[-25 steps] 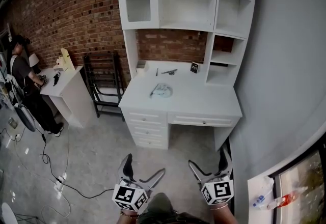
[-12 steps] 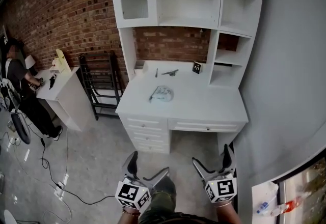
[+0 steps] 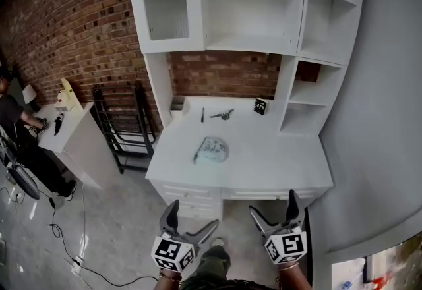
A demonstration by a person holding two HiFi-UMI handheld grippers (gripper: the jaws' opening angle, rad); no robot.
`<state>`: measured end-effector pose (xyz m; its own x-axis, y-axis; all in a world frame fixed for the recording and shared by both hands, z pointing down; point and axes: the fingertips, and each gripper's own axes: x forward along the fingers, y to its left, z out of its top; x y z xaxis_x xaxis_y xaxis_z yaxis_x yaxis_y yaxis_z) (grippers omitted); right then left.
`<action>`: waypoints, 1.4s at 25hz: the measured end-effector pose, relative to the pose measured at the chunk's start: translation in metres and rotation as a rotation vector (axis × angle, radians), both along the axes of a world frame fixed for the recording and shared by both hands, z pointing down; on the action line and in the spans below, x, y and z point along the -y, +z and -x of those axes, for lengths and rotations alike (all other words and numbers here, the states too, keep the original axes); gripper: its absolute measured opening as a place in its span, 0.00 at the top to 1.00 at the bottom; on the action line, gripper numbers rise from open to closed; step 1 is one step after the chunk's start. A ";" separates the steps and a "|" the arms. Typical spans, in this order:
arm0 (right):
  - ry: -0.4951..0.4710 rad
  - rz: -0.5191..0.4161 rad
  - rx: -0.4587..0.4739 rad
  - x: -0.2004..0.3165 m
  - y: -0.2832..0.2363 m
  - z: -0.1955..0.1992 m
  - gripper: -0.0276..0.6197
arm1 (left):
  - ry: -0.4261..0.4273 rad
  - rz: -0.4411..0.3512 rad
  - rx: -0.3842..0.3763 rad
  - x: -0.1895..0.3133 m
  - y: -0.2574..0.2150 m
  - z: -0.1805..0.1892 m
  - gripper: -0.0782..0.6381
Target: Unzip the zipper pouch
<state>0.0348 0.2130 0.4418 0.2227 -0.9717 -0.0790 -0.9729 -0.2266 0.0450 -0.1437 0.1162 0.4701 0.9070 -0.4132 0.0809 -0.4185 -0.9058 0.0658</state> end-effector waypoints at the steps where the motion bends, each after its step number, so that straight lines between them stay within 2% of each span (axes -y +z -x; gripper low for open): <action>1: 0.001 0.003 -0.002 0.012 -0.001 -0.005 0.10 | 0.001 0.000 0.003 0.012 0.000 -0.006 0.10; 11: 0.017 0.034 0.013 0.108 -0.006 -0.058 0.10 | -0.003 0.036 -0.006 0.113 0.003 -0.054 0.10; 16: 0.001 0.059 0.040 0.157 0.003 -0.077 0.10 | 0.001 0.046 0.043 0.154 0.012 -0.073 0.10; 19: -0.018 0.074 0.059 0.188 0.012 -0.087 0.10 | -0.011 0.068 0.049 0.184 0.015 -0.083 0.10; 23: -0.049 0.085 0.089 0.228 0.024 -0.100 0.10 | 0.002 0.056 0.049 0.219 0.019 -0.095 0.10; 28: -0.043 0.128 0.091 0.261 0.038 -0.116 0.10 | 0.007 0.065 0.067 0.254 0.027 -0.103 0.10; 35: -0.185 0.197 0.147 0.304 0.065 -0.119 0.10 | 0.011 0.071 0.088 0.279 0.036 -0.115 0.10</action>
